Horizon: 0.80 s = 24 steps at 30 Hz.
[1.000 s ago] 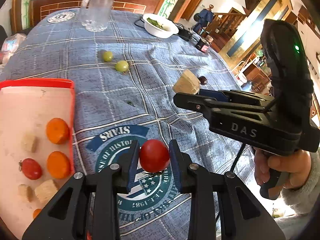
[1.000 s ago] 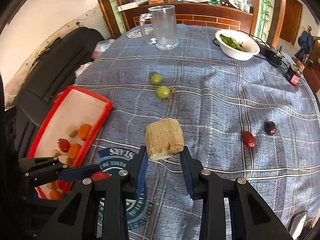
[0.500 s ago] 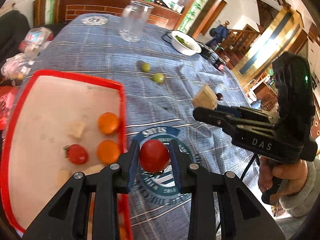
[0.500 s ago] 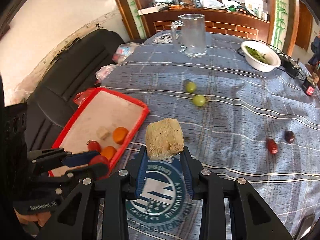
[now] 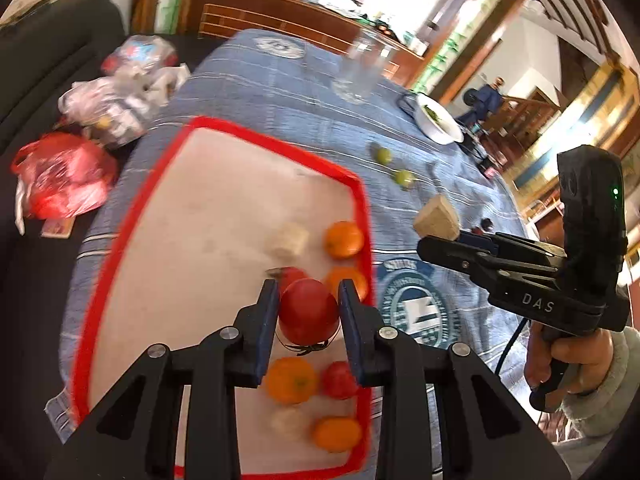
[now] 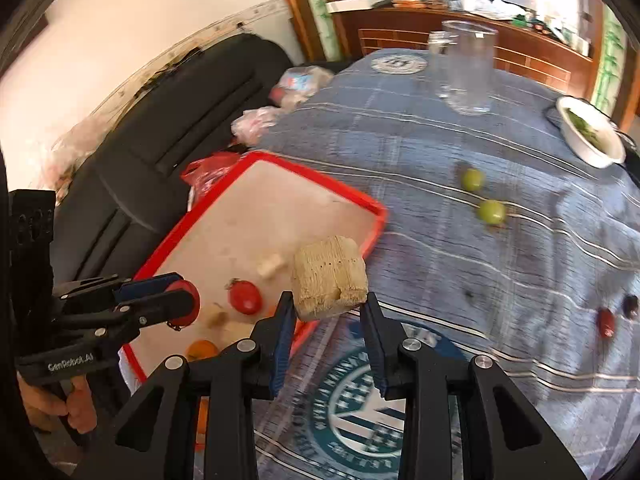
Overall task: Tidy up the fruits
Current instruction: 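Carry the tomato with left tool while right tool carries the cube over the tray, then open right tool dropping the cube while left tool releases the tomato into the tray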
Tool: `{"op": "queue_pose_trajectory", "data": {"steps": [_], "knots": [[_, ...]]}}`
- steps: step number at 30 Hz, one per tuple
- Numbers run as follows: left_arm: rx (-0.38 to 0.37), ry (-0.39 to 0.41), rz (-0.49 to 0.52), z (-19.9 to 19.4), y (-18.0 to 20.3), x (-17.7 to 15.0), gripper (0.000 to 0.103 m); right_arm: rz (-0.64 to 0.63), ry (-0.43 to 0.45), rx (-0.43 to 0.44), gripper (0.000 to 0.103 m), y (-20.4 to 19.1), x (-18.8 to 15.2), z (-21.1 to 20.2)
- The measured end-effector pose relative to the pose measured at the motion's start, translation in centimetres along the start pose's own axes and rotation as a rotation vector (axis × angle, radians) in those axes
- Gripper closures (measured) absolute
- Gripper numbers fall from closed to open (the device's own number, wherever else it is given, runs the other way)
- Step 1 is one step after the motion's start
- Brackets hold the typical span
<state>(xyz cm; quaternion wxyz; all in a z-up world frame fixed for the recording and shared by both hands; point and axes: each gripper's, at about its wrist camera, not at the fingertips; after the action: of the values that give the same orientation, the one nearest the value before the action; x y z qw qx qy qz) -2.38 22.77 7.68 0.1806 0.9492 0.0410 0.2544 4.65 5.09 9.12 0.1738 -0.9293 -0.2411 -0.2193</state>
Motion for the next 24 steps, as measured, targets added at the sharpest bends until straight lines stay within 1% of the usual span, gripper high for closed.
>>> {"op": "queue_pose_trajectory", "data": {"steps": [4,6,9,14,17,24], "knots": [[0.022,-0.002,-0.035,-0.1,-2.0,-0.2,0.075,-0.029,-0.026,0.022,0.070,-1.3,0.9,1.8],[0.023,-0.016,-0.052,0.4,-2.8,-0.1,0.075,-0.035,-0.048,0.027,0.070,-1.5,1.8,3.0],[0.044,-0.028,-0.060,1.3,-3.6,0.0,0.075,-0.023,-0.071,0.026,0.070,-1.3,3.0,4.6],[0.062,-0.045,-0.050,2.4,-4.2,0.1,0.075,0.000,-0.106,0.004,0.070,-0.4,4.8,7.3],[0.069,-0.057,-0.045,3.1,-4.4,0.4,0.075,-0.007,-0.120,-0.007,0.070,-0.3,5.7,8.4],[0.072,-0.081,-0.027,4.8,-4.2,1.3,0.075,-0.004,-0.150,-0.029,0.070,-0.1,6.3,10.8]]}}
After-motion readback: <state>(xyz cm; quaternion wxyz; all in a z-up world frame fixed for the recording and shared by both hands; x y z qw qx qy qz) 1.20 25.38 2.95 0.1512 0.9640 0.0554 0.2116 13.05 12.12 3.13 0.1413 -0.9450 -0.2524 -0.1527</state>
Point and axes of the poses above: each gripper's, at about its wrist camera, not at the fingertips, and z roughly the way its jaws point, y to its right, x to its top, and after that the axes turned 2 degrees about -y, right-handed
